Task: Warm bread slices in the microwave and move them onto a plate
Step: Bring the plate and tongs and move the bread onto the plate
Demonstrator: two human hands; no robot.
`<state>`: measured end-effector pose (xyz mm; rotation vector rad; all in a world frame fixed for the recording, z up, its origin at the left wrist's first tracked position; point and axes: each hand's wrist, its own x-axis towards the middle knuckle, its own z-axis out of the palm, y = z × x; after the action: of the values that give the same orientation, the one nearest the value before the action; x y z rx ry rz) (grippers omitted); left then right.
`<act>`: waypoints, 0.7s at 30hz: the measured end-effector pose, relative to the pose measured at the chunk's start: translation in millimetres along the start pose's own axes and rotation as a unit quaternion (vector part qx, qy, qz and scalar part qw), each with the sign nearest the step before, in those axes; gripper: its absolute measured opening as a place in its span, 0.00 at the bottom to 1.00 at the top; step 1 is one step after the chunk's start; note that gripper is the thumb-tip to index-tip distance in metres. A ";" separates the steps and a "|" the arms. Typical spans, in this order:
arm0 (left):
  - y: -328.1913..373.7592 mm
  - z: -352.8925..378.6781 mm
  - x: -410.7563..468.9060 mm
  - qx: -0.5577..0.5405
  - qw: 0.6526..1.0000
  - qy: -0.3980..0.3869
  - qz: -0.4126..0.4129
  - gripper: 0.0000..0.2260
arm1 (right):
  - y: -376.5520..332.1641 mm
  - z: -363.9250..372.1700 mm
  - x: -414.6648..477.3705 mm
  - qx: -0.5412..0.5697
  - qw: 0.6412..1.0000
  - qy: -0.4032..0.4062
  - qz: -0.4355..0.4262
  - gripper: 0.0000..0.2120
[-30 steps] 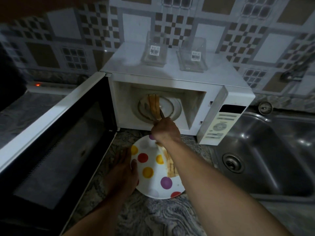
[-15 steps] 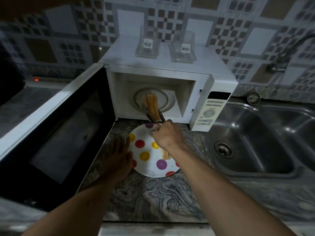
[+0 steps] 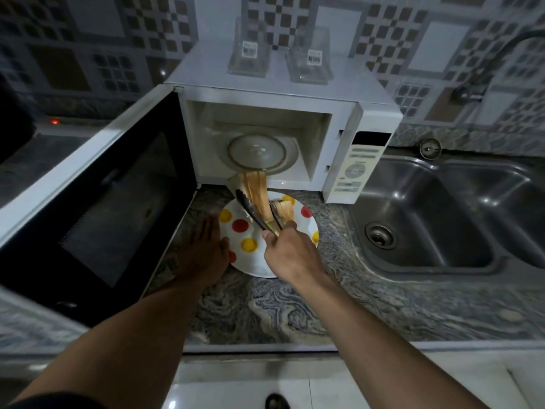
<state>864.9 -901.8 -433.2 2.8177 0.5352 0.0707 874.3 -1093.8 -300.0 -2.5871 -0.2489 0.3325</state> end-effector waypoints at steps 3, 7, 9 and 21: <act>-1.9 2.7 1.4 -0.013 1.000 0.005 0.012 0.35 | 5.3 5.3 -9.1 -0.004 1.000 -0.010 0.005 0.24; -2.4 3.2 5.4 -0.018 1.000 -0.011 0.012 0.33 | 12.9 15.3 -16.9 -0.019 1.000 -0.009 0.006 0.24; -2.5 3.2 5.0 -0.019 1.000 0.001 0.018 0.33 | 17.1 21.7 -18.5 -0.026 1.000 -0.006 0.001 0.24; -1.8 0.5 0.9 -0.007 0.999 0.029 0.040 0.39 | 32.8 48.0 -26.9 -0.016 0.999 0.031 0.014 0.20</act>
<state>865.2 -900.0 -434.2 2.8306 0.4337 0.1711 838.8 -1105.5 -351.9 -2.6304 -0.1983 0.2589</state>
